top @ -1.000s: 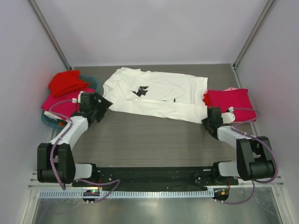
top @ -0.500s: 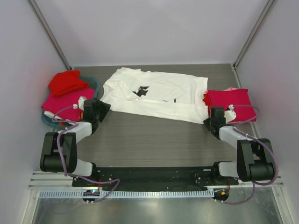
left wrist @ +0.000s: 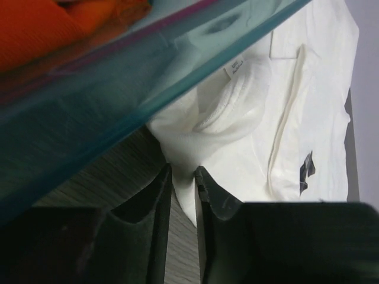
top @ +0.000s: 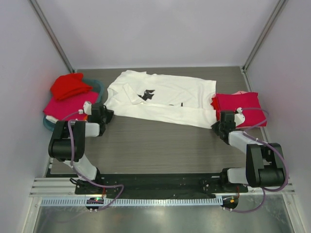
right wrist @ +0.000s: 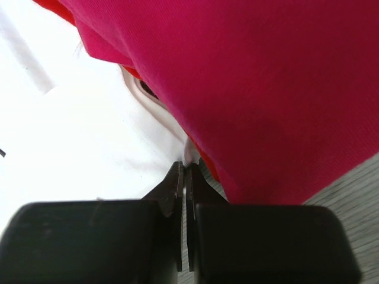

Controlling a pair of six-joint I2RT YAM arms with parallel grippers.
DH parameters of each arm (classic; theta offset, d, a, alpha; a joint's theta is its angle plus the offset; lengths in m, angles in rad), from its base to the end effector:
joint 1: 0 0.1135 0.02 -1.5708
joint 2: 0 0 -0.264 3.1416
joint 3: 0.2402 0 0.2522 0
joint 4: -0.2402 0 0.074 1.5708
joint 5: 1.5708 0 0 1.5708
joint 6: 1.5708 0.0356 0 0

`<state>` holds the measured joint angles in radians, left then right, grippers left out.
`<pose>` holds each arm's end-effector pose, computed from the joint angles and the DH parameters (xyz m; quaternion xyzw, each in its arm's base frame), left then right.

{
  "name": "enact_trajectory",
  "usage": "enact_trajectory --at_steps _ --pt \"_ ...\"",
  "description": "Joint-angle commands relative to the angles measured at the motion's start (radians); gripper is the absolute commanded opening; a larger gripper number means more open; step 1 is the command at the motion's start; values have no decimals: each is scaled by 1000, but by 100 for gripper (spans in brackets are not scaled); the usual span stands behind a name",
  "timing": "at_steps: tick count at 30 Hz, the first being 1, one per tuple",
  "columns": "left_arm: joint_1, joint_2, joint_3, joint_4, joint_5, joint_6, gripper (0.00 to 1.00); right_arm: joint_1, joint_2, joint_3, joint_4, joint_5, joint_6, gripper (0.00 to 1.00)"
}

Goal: Fold and stack the t-shirts
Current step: Fold the tshirt

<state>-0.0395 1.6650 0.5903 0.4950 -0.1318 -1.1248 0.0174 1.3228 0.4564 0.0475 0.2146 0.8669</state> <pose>0.3056 -0.0074 0.1296 -0.4801 0.7355 -0.2125 0.4282 0.2339 -0.0035 0.1422 0.4169 0.8264 0.0662 0.3726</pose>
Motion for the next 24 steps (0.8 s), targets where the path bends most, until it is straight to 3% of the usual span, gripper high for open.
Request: enact_trajectory --at_steps 1,2,5,10,15,19,24 --pt "6 21 48 31 -103 11 21 -5 1 5 9 -10 -22 1" --pt "4 38 61 31 -123 22 9 -4 -2 5 11 -15 -22 1" --pt "6 56 86 21 -144 34 0 -4 -5 8 11 -21 -20 1" --pt "6 -11 130 -86 -181 43 0 -5 7 42 -6 -47 -28 1" --pt "6 -103 249 -518 -236 46 0 -5 6 134 -95 -47 -3 1" --pt "6 -289 148 -610 -316 -15 0 -5 -36 180 -185 -41 -11 1" --pt "6 -427 -9 -673 -207 -29 0 -4 -24 163 -273 -60 -25 1"
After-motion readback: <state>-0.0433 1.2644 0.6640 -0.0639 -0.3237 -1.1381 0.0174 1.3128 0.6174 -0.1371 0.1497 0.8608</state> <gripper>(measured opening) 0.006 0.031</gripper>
